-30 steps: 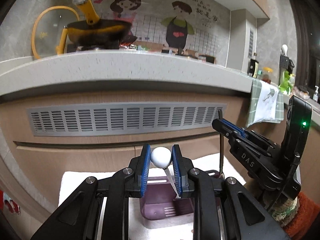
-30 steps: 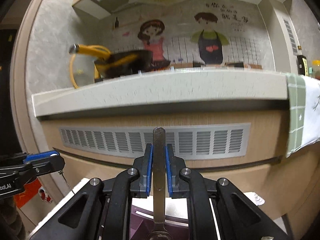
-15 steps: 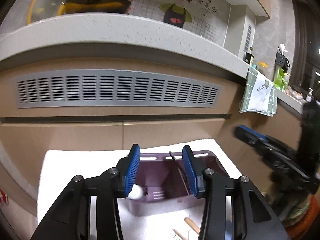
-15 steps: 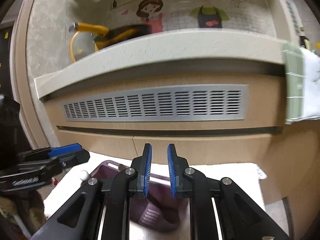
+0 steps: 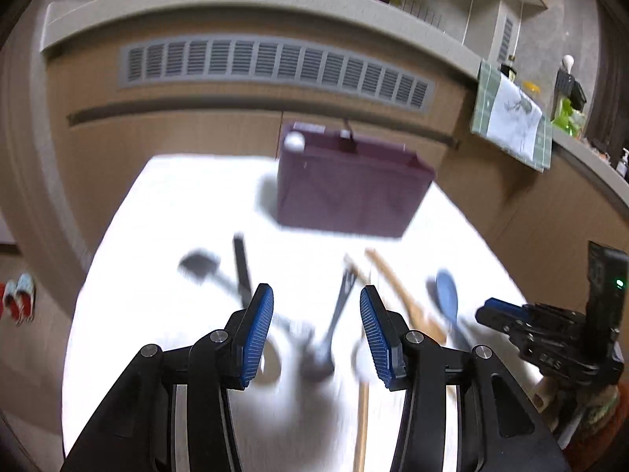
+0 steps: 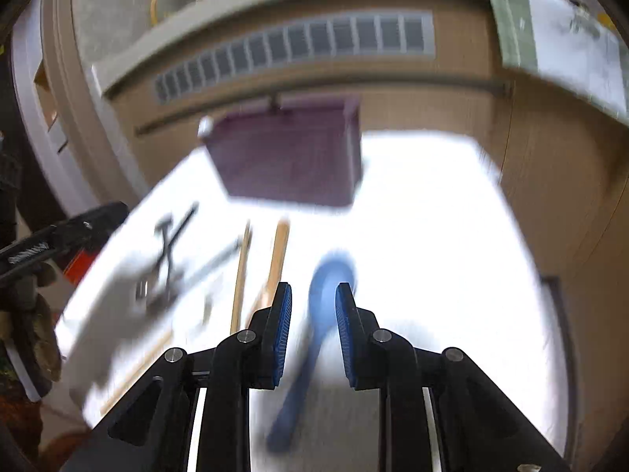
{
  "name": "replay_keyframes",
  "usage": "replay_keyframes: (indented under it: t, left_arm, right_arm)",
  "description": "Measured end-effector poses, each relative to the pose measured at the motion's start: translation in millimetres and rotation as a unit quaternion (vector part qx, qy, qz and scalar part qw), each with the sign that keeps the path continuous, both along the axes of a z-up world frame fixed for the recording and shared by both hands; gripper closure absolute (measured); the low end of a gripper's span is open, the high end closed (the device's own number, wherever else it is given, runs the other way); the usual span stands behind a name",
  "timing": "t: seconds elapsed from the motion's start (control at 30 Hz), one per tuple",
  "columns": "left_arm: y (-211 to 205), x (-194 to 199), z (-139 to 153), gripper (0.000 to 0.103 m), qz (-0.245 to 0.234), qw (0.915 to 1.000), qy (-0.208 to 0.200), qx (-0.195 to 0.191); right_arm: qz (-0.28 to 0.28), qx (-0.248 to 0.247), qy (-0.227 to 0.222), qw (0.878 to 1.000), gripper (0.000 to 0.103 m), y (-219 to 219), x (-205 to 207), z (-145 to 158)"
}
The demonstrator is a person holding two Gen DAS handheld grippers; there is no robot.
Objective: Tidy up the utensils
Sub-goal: 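Grasp the blue plastic spoon by its handle with the right gripper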
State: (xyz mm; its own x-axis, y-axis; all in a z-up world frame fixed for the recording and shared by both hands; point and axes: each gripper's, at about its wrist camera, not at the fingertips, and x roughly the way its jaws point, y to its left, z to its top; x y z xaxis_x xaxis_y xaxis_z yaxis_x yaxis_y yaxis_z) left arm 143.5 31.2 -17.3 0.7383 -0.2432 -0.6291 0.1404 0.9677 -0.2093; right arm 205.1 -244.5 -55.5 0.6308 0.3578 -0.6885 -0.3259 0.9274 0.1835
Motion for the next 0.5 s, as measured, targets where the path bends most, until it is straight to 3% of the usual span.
replay_keyframes:
  t: [0.2,0.5]
  left_arm:
    - [16,-20,-23,0.056,0.025,0.9988,0.036,-0.020]
    - [26,-11,-33,0.056,0.040,0.9976,0.048,-0.029]
  right_arm:
    - [-0.017,0.000,0.062,0.998,0.079,-1,1,-37]
    - [-0.010,-0.046,0.061,0.997,0.079,25,33,-36]
